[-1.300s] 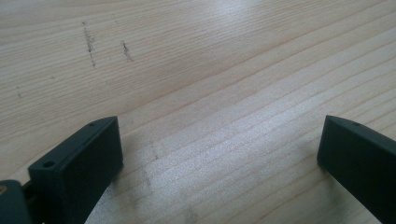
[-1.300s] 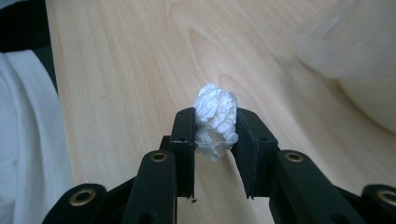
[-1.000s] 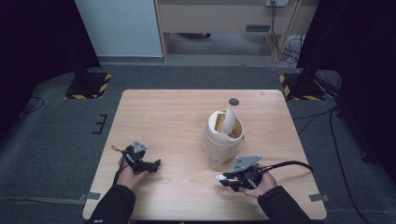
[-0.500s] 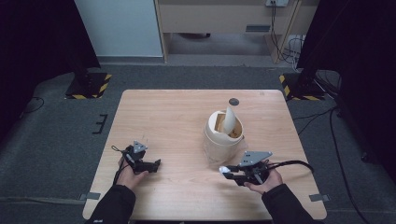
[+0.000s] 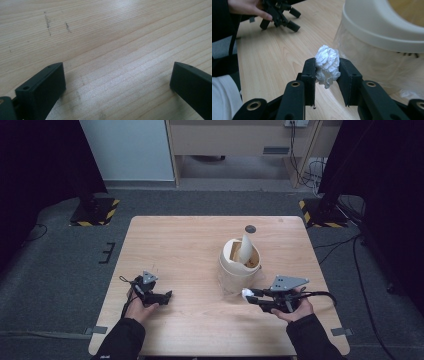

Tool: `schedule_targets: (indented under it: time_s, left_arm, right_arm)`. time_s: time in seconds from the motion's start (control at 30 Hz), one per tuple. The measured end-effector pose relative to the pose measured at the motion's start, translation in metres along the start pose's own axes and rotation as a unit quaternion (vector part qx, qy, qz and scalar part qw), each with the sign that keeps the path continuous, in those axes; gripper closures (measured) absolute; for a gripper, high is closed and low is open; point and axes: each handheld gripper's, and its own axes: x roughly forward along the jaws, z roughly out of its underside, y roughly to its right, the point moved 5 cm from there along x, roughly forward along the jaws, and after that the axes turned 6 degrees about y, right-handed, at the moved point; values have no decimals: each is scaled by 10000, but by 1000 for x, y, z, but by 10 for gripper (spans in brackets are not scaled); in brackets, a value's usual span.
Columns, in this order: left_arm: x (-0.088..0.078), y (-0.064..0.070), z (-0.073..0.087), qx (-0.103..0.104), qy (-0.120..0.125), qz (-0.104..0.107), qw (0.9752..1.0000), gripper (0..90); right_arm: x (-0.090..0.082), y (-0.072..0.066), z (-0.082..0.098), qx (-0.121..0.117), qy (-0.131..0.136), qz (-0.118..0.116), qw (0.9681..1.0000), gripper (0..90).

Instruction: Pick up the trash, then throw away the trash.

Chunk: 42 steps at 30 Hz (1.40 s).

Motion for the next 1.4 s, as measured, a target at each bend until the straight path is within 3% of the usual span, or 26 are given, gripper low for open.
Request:
schedule_targets:
  time_s: [0.43,0.8,1.07,1.2,1.4]
  left_arm:
    - [0,0,0,-1,1,0,10000,0]
    - [0,0,0,1,0,0,10000,0]
    - [0,0,0,1,0,0,10000,0]
    - [0,0,0,0,0,-1,10000,0]
    - [0,0,0,-1,0,0,10000,0]
  right_arm:
    - [-29,17,-20,245,744,120,9969,677]
    - [-45,31,-31,361,1348,466,9891,674]
    - [-59,42,-39,412,1732,742,9812,672]
    - [-66,51,-40,476,1863,846,9777,674]
    - [-68,59,-41,538,1929,928,9753,673]
